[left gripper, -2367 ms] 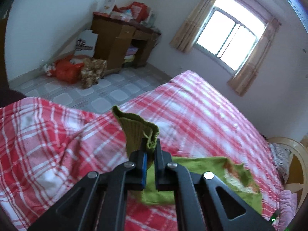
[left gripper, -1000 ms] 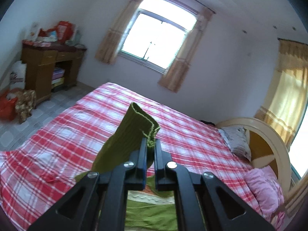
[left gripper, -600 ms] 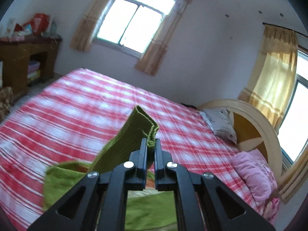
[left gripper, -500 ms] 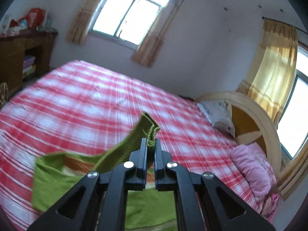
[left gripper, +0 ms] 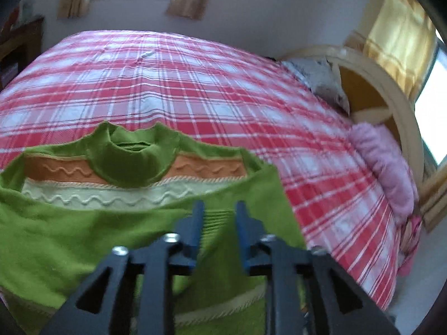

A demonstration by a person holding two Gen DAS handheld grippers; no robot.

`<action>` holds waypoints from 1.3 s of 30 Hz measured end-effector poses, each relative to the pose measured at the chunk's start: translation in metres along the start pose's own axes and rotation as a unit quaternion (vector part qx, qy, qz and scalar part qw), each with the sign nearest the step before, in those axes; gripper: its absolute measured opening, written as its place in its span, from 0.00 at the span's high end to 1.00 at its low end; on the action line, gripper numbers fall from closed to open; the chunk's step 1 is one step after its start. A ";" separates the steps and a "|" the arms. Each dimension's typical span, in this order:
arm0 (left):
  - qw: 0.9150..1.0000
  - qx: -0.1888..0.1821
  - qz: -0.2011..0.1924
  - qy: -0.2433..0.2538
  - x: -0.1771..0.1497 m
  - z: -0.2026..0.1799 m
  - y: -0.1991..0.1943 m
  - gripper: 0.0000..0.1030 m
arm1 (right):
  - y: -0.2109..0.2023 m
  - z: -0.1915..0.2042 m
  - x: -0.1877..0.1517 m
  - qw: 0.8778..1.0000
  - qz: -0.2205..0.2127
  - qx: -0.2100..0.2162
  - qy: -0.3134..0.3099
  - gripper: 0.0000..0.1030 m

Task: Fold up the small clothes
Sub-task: 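Lift the sleeve with the left gripper and fold it over the sweater body, then open the left gripper to release the cuff on the folded sleeve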

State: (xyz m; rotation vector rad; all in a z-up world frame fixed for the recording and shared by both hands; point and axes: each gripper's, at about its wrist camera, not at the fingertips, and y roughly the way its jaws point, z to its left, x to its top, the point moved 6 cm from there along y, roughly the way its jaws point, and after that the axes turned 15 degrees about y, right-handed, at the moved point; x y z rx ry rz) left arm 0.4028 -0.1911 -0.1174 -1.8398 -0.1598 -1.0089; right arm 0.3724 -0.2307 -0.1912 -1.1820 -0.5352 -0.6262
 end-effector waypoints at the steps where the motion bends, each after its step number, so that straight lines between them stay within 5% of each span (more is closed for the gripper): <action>1: 1.000 0.008 -0.005 0.007 -0.002 0.002 -0.007 0.47 | 0.000 0.000 0.000 1.000 0.000 0.001 0.001 0.17; 4: 0.998 0.038 -0.036 0.027 -0.018 0.020 -0.043 0.28 | 0.000 0.000 -0.001 1.000 0.000 0.001 0.001 0.17; 7: 0.995 0.095 -0.034 0.022 -0.045 0.058 -0.072 0.25 | 0.000 0.000 0.000 1.000 0.001 0.001 0.001 0.17; 10: 0.983 0.183 -0.009 0.020 -0.087 0.103 -0.094 0.21 | 0.000 -0.001 -0.001 1.000 0.001 0.001 0.002 0.17; 13: 0.962 0.268 0.050 0.000 -0.137 0.153 -0.108 0.18 | 0.002 -0.001 0.000 1.000 0.003 -0.001 0.001 0.17; 16: 0.959 0.265 0.089 -0.043 -0.166 0.184 -0.104 0.18 | 0.003 0.000 -0.001 1.000 0.004 -0.009 -0.004 0.17; 19: 0.965 0.243 0.064 -0.079 -0.167 0.194 -0.100 0.15 | 0.006 0.002 -0.002 1.000 0.007 -0.018 -0.009 0.17; 26: 0.958 0.264 0.046 -0.107 -0.159 0.210 -0.088 0.03 | -0.002 -0.001 0.009 1.000 0.019 0.005 0.017 0.17; 34: 0.954 0.270 0.021 -0.129 -0.169 0.214 -0.101 0.00 | -0.012 0.000 0.068 1.000 -0.007 -0.019 0.023 0.32; 39: 0.954 0.272 0.032 -0.123 -0.169 0.214 -0.096 0.00 | 0.041 -0.013 0.085 0.997 0.050 -0.052 0.041 0.46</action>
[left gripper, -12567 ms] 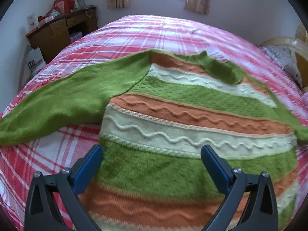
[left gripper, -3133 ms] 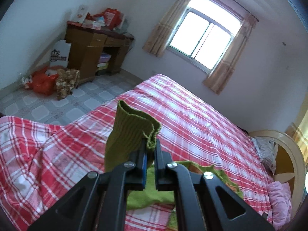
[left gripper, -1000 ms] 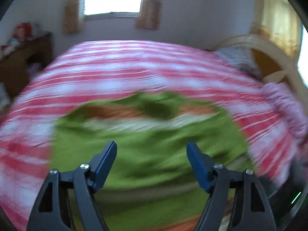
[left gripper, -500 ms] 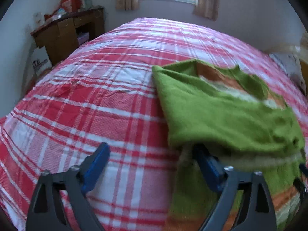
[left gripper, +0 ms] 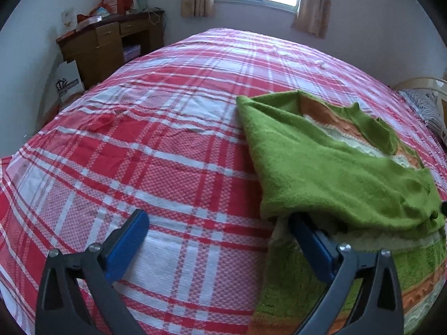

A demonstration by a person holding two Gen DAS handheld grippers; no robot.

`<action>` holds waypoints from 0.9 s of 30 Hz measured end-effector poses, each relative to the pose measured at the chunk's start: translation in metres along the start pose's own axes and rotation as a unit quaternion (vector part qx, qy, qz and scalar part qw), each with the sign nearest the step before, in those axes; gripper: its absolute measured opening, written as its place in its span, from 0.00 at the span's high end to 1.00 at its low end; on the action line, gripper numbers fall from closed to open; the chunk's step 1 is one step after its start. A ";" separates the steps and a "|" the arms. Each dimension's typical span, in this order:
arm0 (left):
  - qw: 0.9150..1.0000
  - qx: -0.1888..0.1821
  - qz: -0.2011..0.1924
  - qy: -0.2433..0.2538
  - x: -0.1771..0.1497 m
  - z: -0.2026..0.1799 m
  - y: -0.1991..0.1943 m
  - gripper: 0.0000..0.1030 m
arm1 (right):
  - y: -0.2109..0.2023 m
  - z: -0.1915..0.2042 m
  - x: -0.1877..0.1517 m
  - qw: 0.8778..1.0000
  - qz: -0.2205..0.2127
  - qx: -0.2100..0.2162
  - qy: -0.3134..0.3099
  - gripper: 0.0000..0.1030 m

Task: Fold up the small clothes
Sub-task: 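Open the left gripper to release the cuff on the folded sleeve, then grasp the ribbed cuff of the folded sleeve with the right gripper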

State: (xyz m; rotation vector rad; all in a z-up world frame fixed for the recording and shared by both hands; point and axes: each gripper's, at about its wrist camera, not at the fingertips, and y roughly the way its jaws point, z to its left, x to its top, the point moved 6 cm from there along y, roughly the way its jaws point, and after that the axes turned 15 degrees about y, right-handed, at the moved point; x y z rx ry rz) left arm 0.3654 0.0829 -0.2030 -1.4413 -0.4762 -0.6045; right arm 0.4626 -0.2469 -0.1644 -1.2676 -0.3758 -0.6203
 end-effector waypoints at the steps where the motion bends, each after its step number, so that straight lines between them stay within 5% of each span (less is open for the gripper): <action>1: 1.000 -0.001 -0.001 0.000 0.000 0.000 0.000 0.00 | 0.012 -0.001 0.000 1.000 0.017 -0.006 0.004 0.53; 3: 1.000 -0.003 -0.003 -0.004 -0.001 0.001 -0.001 0.00 | 0.027 -0.002 -0.003 0.999 0.034 -0.004 0.016 0.65; 5: 1.000 -0.006 -0.007 -0.008 -0.001 0.002 -0.002 0.00 | 0.027 0.003 -0.003 1.000 0.023 -0.006 0.000 0.94; 16: 1.000 -0.008 -0.009 -0.010 -0.002 0.003 -0.002 0.00 | -0.045 0.011 0.020 0.990 -0.101 -0.043 -0.091 0.95; 24: 1.000 -0.002 -0.006 -0.004 -0.003 0.002 -0.002 0.00 | -0.008 -0.025 0.000 0.991 -0.065 -0.092 -0.072 0.95; 27: 1.000 0.001 -0.005 -0.001 -0.003 0.001 -0.002 0.00 | 0.004 -0.034 -0.011 0.994 -0.033 -0.080 -0.060 0.95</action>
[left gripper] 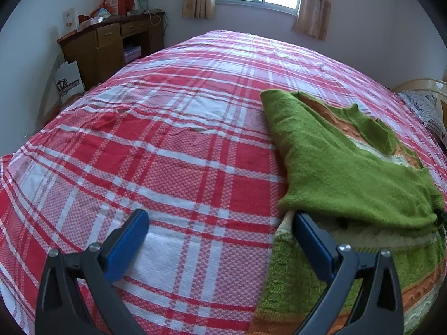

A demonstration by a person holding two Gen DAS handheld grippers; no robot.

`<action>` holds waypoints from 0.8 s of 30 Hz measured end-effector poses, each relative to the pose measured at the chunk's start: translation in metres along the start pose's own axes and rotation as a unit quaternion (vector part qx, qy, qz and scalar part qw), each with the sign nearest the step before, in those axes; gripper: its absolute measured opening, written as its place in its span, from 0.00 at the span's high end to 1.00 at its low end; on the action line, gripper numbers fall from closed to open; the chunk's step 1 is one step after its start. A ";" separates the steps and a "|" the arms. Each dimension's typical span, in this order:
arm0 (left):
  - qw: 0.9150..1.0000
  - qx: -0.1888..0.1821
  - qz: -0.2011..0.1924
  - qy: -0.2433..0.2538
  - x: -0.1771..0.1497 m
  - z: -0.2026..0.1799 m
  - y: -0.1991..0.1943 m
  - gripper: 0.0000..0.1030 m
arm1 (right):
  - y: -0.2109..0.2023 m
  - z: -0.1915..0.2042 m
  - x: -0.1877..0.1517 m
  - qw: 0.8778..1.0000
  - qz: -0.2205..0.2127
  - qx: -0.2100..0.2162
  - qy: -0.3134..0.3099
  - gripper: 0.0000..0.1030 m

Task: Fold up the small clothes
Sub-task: 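Grasp the ribbed cuff of the folded sleeve with the right gripper, then straighten the cuff on the sweater body and open the right gripper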

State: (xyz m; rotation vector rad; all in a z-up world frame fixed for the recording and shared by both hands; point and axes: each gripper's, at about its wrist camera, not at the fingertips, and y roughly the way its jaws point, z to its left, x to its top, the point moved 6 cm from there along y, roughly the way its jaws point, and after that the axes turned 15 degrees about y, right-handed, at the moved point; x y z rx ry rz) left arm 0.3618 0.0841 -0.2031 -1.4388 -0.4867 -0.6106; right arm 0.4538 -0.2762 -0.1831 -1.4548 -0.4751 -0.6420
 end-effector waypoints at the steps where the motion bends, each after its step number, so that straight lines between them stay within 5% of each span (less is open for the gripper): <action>1: 1.000 0.000 0.001 0.001 0.000 0.000 0.000 0.00 | -0.002 -0.002 0.000 1.000 -0.004 0.003 0.003 0.95; 3: 1.000 -0.002 0.002 0.000 -0.001 0.001 -0.001 0.00 | -0.006 -0.007 0.001 1.000 -0.001 0.003 0.012 0.94; 6: 1.000 -0.006 -0.002 -0.005 -0.004 0.003 -0.008 0.00 | -0.013 -0.011 0.001 1.000 0.011 -0.001 0.013 0.80; 8: 1.000 -0.007 -0.009 -0.025 -0.010 0.012 -0.018 0.00 | -0.022 -0.013 0.002 1.000 0.001 -0.008 0.004 0.55; 9: 0.999 -0.007 -0.013 -0.032 -0.012 0.015 -0.022 0.00 | -0.028 -0.013 0.003 1.000 -0.005 -0.003 0.004 0.51; 17: 0.997 -0.002 -0.052 -0.049 0.028 0.016 -0.048 0.00 | -0.034 0.019 0.028 0.995 -0.024 0.097 0.030 0.49; 20: 0.998 0.014 -0.055 -0.007 0.048 -0.010 -0.041 0.00 | -0.007 0.038 0.022 0.993 0.010 0.109 0.033 0.49; 24: 0.994 0.082 -0.019 0.070 0.051 -0.033 -0.015 0.00 | 0.013 0.054 0.001 0.994 0.031 0.101 0.029 0.49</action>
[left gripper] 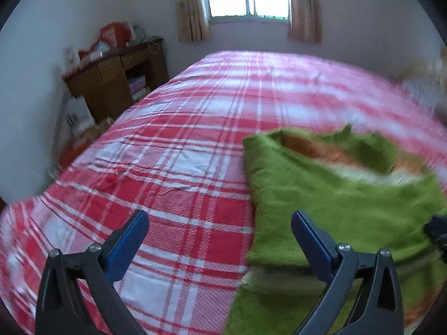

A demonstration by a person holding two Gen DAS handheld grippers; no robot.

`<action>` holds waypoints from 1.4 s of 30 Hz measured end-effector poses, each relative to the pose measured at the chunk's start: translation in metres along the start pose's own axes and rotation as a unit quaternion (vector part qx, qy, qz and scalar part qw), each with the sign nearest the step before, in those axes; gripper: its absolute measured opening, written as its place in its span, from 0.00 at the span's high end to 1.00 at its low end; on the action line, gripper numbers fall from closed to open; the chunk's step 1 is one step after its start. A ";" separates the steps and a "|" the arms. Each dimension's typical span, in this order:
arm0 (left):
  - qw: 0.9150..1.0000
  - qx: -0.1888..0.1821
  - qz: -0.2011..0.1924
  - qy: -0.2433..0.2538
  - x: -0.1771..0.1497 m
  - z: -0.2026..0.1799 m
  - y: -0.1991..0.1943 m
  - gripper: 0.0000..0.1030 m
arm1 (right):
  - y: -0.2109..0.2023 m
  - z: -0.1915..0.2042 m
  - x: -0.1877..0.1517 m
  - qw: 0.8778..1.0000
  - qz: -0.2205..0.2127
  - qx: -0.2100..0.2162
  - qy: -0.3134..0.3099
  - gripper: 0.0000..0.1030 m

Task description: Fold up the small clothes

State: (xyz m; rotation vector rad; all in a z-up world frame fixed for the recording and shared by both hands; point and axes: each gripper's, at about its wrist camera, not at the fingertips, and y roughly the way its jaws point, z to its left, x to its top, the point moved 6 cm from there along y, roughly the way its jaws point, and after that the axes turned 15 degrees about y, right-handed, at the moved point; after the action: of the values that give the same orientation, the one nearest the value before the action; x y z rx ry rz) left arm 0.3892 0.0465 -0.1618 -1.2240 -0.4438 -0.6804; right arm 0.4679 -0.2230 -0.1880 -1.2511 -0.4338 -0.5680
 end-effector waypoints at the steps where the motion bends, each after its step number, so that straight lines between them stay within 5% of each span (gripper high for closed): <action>1: 0.999 0.015 0.023 0.023 -0.005 -0.004 0.011 0.00 | -0.001 0.003 -0.002 1.000 -0.006 -0.009 -0.010 0.48; 7: 0.999 -0.035 0.041 -0.009 -0.032 0.015 0.026 0.00 | -0.010 0.019 -0.015 0.998 0.009 0.012 -0.061 0.48; 12: 0.996 -0.060 0.045 -0.054 -0.039 0.022 0.029 0.00 | -0.020 -0.011 0.000 1.000 -0.009 0.014 -0.009 0.48; 17: 0.995 -0.064 0.041 -0.067 -0.041 0.025 0.030 0.00 | -0.018 -0.028 -0.005 1.000 0.004 0.020 0.005 0.48; 21: 0.996 -0.060 0.040 -0.058 -0.040 0.024 0.031 0.00 | -0.031 -0.025 -0.001 0.999 -0.035 0.011 -0.005 0.48; 28: 0.996 -0.058 0.040 -0.051 -0.039 0.021 0.031 0.00 | -0.012 -0.032 -0.005 1.000 0.018 -0.004 0.003 0.48; 42: 0.995 -0.070 0.034 -0.065 -0.040 0.024 0.031 0.00 | -0.031 -0.024 -0.017 0.998 -0.013 -0.050 -0.027 0.48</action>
State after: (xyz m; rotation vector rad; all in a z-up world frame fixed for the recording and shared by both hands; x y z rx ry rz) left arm 0.3825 0.0846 -0.2025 -1.4145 -0.4658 -0.5837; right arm 0.4353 -0.2498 -0.1818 -1.3606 -0.4718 -0.5854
